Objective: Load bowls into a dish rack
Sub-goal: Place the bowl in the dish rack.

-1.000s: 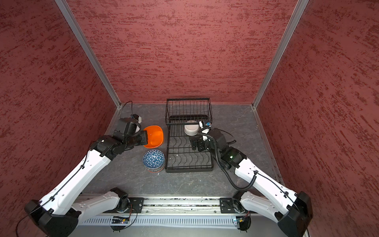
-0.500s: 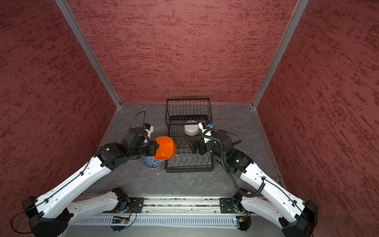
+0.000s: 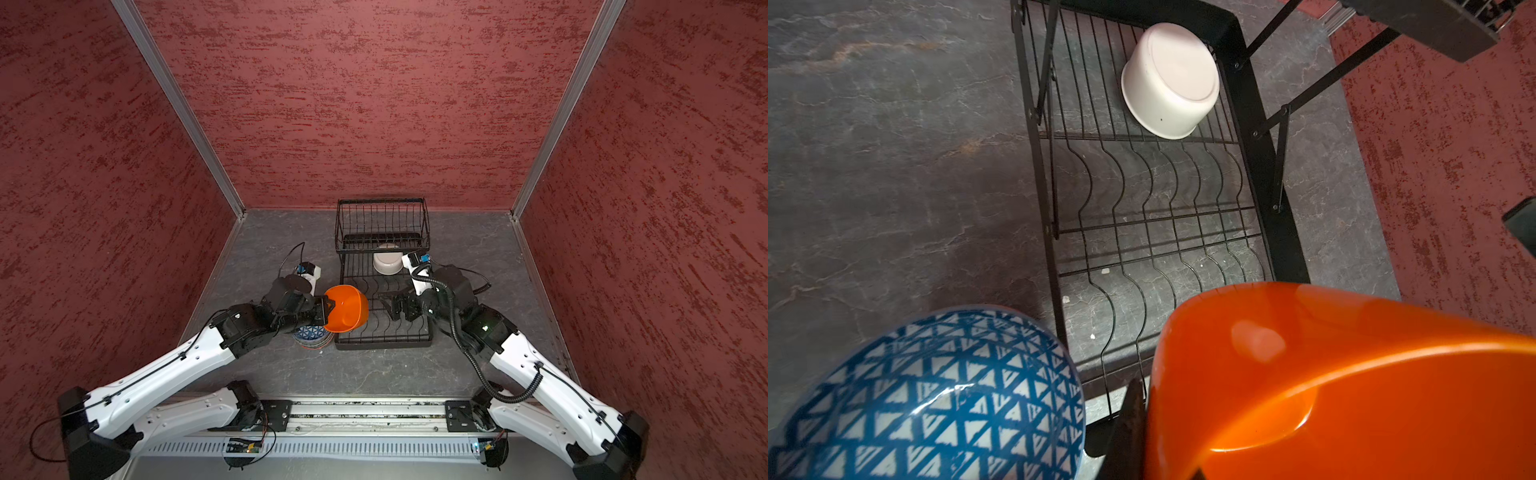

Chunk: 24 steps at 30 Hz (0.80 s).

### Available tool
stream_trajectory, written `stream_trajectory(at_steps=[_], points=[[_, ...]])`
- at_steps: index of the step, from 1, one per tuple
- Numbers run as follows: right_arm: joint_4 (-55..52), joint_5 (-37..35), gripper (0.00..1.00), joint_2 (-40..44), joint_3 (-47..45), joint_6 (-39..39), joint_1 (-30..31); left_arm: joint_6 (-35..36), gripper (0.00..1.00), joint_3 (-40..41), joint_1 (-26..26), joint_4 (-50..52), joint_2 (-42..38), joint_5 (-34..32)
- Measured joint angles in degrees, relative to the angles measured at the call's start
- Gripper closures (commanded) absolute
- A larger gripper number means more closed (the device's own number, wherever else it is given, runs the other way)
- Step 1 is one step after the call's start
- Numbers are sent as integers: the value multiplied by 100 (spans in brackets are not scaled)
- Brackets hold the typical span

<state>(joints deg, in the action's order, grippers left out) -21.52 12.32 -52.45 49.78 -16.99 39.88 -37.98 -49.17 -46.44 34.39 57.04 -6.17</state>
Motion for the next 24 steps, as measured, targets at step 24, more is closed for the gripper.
stream_trajectory(at_steps=[24], points=[[190,1637,1,-376,-68,-658,-415,-13,100,874,251,-2243,-9,538]])
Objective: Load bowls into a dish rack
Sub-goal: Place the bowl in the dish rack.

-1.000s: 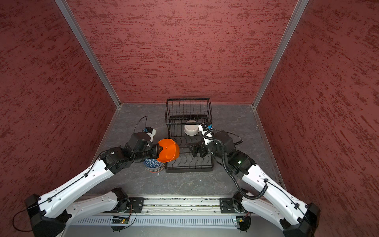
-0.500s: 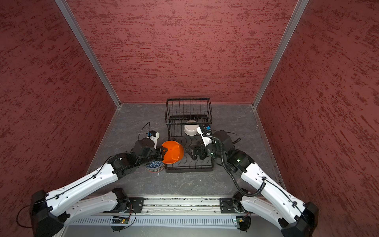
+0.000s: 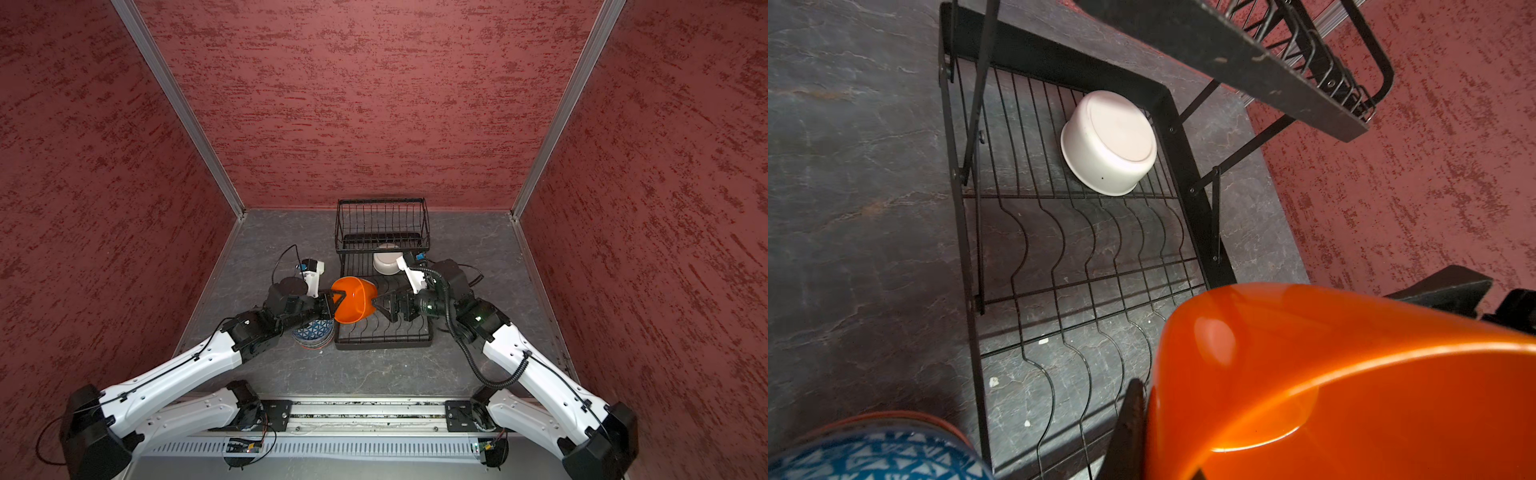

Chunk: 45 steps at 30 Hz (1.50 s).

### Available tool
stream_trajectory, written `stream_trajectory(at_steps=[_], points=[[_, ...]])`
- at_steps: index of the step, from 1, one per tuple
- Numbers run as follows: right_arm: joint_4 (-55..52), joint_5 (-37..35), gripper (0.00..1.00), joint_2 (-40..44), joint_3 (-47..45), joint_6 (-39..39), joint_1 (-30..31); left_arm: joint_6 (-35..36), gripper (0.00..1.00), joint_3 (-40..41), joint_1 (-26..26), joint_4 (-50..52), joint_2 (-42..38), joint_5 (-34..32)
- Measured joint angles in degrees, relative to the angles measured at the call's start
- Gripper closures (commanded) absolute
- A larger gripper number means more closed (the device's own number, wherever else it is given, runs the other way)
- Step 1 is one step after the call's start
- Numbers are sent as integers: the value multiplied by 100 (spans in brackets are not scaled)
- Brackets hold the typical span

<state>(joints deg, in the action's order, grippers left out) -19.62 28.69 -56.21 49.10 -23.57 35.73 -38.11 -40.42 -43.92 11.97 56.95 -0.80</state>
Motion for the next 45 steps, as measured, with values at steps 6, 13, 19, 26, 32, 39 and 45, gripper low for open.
stream_trajectory(at_steps=[6,13,19,26,32,39,45], points=[[103,107,1,-4,-85,-28,-35,-2,100,26,0,-299,173,245],[245,225,1,-7,-214,-105,-44,-4,100,26,-2,-492,352,396],[411,321,1,-7,-238,-153,-70,-2,100,26,-2,-673,435,514],[597,439,1,-52,-310,-256,-92,-2,100,26,-2,-789,498,592],[723,570,1,-118,-313,-306,-109,4,100,33,-9,-1012,503,654],[820,706,2,-184,-350,-343,-136,94,100,52,-13,-1362,651,739],[883,765,4,-192,-387,-391,-146,201,100,168,-13,-1558,682,785]])
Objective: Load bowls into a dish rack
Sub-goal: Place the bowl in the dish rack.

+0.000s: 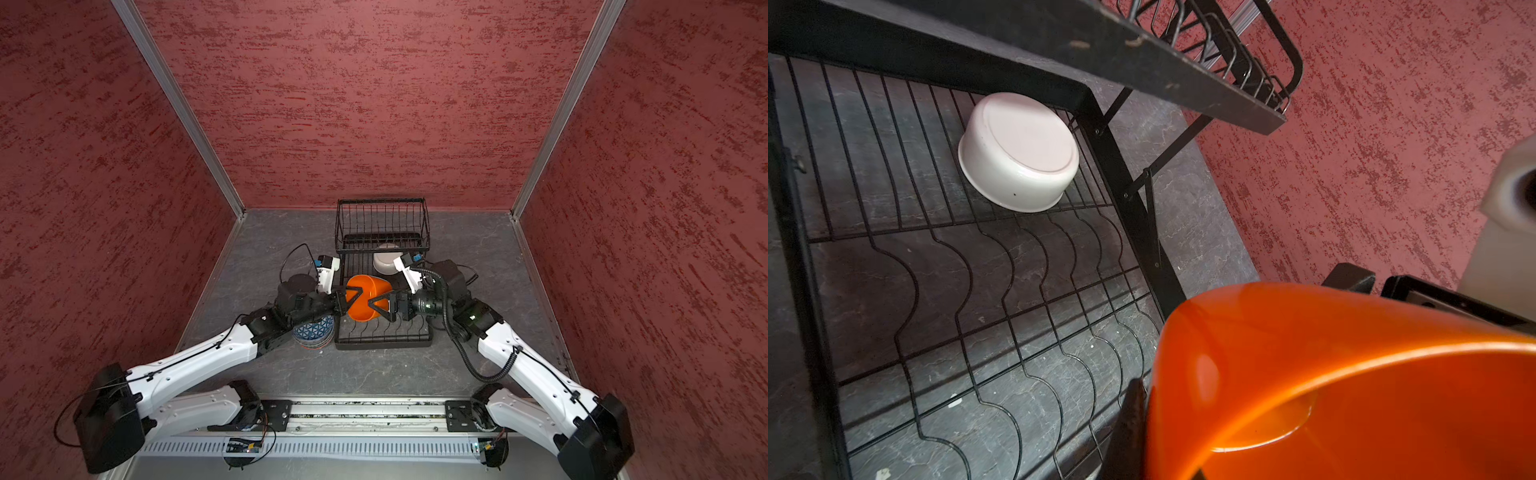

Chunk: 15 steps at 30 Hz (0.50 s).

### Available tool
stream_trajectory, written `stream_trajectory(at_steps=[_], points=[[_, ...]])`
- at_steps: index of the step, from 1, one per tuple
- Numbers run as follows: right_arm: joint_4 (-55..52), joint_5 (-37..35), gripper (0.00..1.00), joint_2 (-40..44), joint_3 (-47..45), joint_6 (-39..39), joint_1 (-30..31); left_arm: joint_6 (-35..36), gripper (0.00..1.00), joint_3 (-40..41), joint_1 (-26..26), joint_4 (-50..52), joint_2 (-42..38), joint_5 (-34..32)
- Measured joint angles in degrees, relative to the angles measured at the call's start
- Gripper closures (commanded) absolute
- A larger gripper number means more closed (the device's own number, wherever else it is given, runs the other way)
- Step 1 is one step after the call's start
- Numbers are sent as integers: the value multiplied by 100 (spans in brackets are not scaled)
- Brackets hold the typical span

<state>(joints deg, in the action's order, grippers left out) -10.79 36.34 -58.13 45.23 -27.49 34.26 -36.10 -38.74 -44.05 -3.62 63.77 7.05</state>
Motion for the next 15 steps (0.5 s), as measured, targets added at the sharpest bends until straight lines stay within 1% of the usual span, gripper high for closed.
stream_trajectory(at_steps=[15], points=[[223,129,11,-46,-105,-240,-37,210,100,238,0,-457,2,-26]])
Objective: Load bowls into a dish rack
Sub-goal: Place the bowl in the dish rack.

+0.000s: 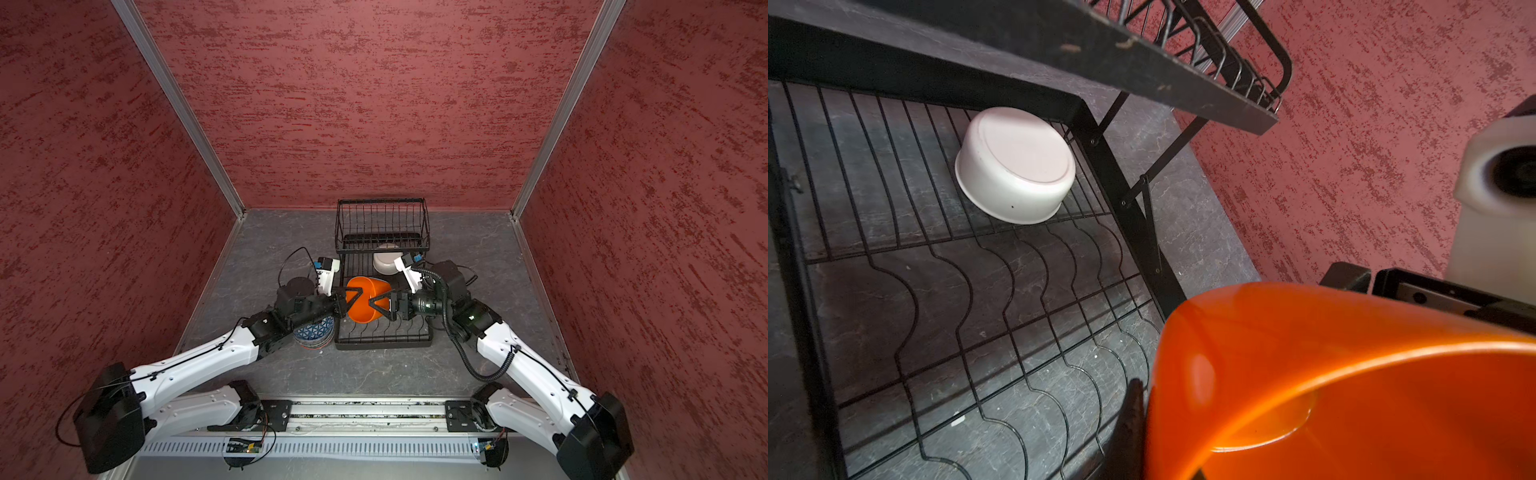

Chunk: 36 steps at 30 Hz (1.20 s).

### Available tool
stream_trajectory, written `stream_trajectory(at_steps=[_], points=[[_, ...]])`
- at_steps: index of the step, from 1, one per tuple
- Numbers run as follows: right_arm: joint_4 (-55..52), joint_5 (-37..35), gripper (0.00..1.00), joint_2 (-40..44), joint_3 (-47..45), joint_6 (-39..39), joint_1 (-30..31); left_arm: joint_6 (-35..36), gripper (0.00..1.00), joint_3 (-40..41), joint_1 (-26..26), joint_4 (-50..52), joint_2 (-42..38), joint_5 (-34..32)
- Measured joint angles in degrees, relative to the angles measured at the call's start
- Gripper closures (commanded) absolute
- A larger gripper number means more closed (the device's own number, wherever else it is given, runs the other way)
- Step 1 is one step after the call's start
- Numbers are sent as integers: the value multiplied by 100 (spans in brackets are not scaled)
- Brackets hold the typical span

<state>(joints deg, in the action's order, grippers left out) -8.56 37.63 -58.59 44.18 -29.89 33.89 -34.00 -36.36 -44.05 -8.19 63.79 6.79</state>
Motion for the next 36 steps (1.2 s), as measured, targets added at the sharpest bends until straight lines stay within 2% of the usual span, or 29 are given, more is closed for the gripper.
stream_trajectory(at_steps=[25,29,36], points=[[39,-74,15,-68,-101,-26,-35,170,100,-9,7,-35,157,-170],[90,-74,8,-68,-118,7,-35,188,100,-26,7,-9,160,-173],[199,-66,4,-72,-120,59,-35,192,100,-170,7,17,229,-118]])
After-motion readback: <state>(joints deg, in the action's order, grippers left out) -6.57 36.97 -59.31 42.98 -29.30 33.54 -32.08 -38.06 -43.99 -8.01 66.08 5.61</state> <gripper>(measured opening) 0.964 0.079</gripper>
